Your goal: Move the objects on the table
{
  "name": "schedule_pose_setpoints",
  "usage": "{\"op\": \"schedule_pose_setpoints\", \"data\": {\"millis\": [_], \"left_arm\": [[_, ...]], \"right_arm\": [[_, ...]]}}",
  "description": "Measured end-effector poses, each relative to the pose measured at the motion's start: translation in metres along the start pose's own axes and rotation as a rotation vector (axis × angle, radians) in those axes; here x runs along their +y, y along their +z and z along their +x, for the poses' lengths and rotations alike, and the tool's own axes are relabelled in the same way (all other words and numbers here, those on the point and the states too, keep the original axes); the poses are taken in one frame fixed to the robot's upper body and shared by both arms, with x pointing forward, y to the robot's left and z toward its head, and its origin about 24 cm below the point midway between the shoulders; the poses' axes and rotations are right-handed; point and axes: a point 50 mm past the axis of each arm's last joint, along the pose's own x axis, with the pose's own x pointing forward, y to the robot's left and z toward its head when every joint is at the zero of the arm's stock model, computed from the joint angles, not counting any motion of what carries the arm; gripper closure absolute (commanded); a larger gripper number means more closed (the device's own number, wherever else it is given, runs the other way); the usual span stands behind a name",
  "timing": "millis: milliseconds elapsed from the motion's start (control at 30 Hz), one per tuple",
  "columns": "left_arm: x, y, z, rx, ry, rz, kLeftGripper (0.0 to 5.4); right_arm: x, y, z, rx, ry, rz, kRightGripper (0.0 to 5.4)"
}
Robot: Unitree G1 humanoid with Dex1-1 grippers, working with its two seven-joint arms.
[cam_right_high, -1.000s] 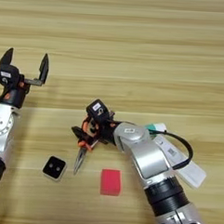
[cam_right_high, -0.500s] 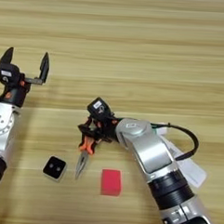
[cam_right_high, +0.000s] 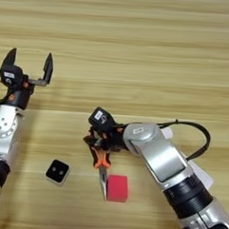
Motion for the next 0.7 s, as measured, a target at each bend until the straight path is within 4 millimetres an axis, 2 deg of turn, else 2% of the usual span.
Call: {"op": "schedule_pose_setpoints", "data": {"millis": [333,700], "left_arm": [[0.002,0.000,0.000,-0.002,0.004,-0.001,0.00],[0.005,0.001,0.000,-0.001,-0.001,0.005,0.00]], "right_arm": [[-0.001,-0.027,-0.030,-0.013,-0.032,0.092,4.45],[-0.003,-0.035,-0.040,-0.034,-0.059,0.133,4.86]]}}
